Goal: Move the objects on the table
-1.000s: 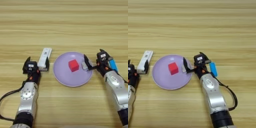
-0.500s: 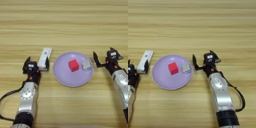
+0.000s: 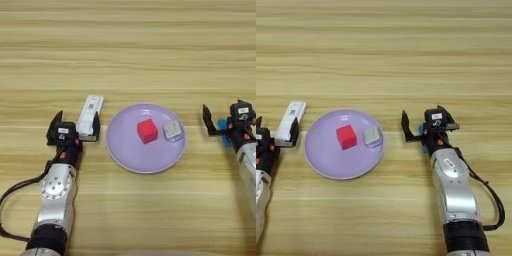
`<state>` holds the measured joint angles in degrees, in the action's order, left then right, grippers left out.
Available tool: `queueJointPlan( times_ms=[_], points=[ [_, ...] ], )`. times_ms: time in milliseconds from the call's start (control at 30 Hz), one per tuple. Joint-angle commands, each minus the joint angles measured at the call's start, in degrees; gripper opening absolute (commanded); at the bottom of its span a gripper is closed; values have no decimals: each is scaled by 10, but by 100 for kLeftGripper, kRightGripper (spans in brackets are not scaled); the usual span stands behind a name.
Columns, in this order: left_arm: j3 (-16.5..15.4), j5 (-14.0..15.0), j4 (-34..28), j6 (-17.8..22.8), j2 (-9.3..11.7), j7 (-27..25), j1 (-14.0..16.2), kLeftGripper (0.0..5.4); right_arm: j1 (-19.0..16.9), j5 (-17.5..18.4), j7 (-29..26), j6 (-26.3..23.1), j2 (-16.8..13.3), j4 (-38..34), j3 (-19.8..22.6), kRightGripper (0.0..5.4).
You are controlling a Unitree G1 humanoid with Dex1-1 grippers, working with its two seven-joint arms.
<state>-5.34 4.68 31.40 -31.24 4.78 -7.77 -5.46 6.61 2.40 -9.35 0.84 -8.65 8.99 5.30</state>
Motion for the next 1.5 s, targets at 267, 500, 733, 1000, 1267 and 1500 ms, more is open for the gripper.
queueJointPlan(
  times_ms=[267,500,733,1000,1267,1500],
  points=[
    [5,10,-33,-5,4,-29,8,540,16,1,8,11,2,16,2,540],
    [28,20,-84,18,10,-80,17,540,23,0,13,10,4,21,0,540],
    [56,27,-143,57,27,-132,31,540,30,0,21,11,7,30,-2,540],
    [87,51,-185,122,45,-207,25,540,36,-1,28,12,10,35,-2,540],
    [119,48,-202,177,59,-257,2,540,43,-1,34,13,12,39,-2,540],
    [144,49,-179,195,55,-299,-20,540,49,1,42,13,10,37,5,540]
  ],
)
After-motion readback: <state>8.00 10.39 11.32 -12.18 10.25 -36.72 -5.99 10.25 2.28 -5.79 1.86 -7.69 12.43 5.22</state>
